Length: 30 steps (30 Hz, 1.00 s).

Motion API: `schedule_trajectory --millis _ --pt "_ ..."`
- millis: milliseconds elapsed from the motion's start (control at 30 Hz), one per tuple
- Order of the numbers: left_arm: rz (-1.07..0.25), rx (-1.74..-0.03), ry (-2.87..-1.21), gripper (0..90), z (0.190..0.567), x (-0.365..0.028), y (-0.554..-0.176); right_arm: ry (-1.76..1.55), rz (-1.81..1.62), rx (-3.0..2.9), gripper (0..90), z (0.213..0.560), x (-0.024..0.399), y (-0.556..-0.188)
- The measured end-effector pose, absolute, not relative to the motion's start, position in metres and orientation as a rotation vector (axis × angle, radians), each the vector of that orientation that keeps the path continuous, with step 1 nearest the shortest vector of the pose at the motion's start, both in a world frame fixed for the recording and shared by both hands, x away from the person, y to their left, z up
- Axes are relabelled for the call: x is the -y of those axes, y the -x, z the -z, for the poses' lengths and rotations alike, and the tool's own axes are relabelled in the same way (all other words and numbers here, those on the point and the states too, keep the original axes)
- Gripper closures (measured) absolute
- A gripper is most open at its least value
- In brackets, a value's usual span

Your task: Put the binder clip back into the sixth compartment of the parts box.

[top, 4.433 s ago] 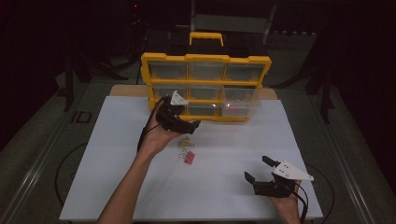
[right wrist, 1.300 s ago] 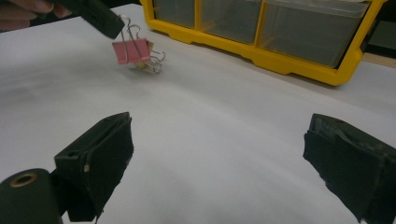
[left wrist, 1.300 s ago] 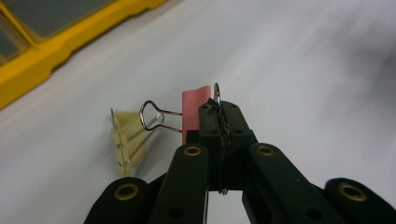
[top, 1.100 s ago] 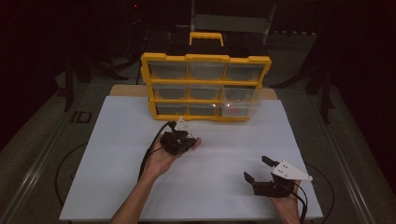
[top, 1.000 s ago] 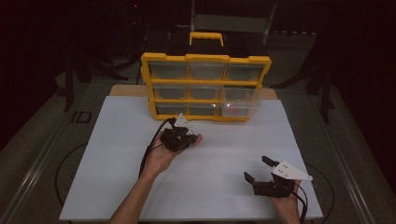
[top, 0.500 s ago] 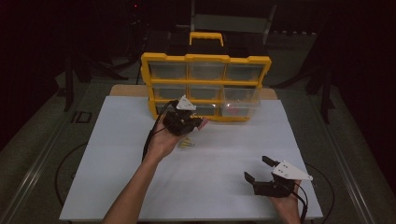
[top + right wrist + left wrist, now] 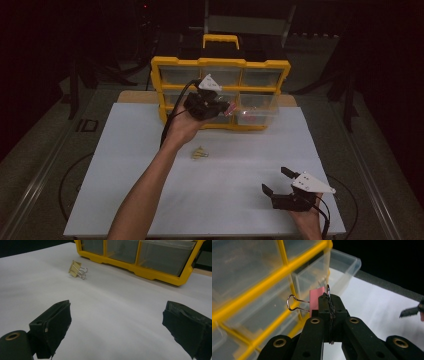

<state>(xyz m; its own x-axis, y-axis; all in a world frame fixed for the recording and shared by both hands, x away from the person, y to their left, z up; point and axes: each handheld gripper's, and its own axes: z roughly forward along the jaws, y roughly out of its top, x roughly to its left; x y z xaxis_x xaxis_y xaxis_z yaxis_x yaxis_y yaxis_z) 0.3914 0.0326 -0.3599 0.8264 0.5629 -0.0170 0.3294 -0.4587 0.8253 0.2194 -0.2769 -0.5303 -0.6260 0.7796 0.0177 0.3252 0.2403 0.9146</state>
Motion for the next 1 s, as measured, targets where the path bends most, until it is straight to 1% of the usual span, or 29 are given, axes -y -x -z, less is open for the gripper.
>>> schedule_trajectory --millis 133,200,233,367,633,933,967,1000 --pt "-0.333 -0.633 -2.086 90.0 0.346 -0.022 -0.400 -1.010 -1.369 -2.072 7.7 0.530 0.277 -0.219" --pt "-0.333 -0.633 -2.086 90.0 0.346 -0.022 -0.400 -1.009 -1.370 -2.072 7.7 0.530 0.276 -0.219" --pt "-0.344 -0.618 -2.091 90.0 0.338 -0.013 -0.404 -1.010 -1.371 -2.070 7.7 0.530 0.276 -0.219" --pt "-0.355 -0.609 -2.107 90.0 0.333 0.000 -0.411 -1.006 -1.374 -2.069 7.7 0.529 0.275 -0.219" --pt "-0.345 -0.606 -2.127 90.0 0.331 0.022 -0.421 -1.012 -1.381 -2.068 7.7 0.529 0.276 -0.219" --pt "-0.321 -0.616 -2.135 89.9 0.337 0.042 -0.429 -1.012 -1.380 -2.062 7.7 0.528 0.277 -0.219" --pt "-0.310 -0.625 -2.127 89.0 0.338 0.042 -0.430 -1.012 -1.382 -2.062 7.7 0.528 0.277 -0.219" --pt "-0.295 -0.637 -2.118 78.9 0.339 0.042 -0.431 -1.009 -1.381 -2.061 7.7 0.528 0.278 -0.219"
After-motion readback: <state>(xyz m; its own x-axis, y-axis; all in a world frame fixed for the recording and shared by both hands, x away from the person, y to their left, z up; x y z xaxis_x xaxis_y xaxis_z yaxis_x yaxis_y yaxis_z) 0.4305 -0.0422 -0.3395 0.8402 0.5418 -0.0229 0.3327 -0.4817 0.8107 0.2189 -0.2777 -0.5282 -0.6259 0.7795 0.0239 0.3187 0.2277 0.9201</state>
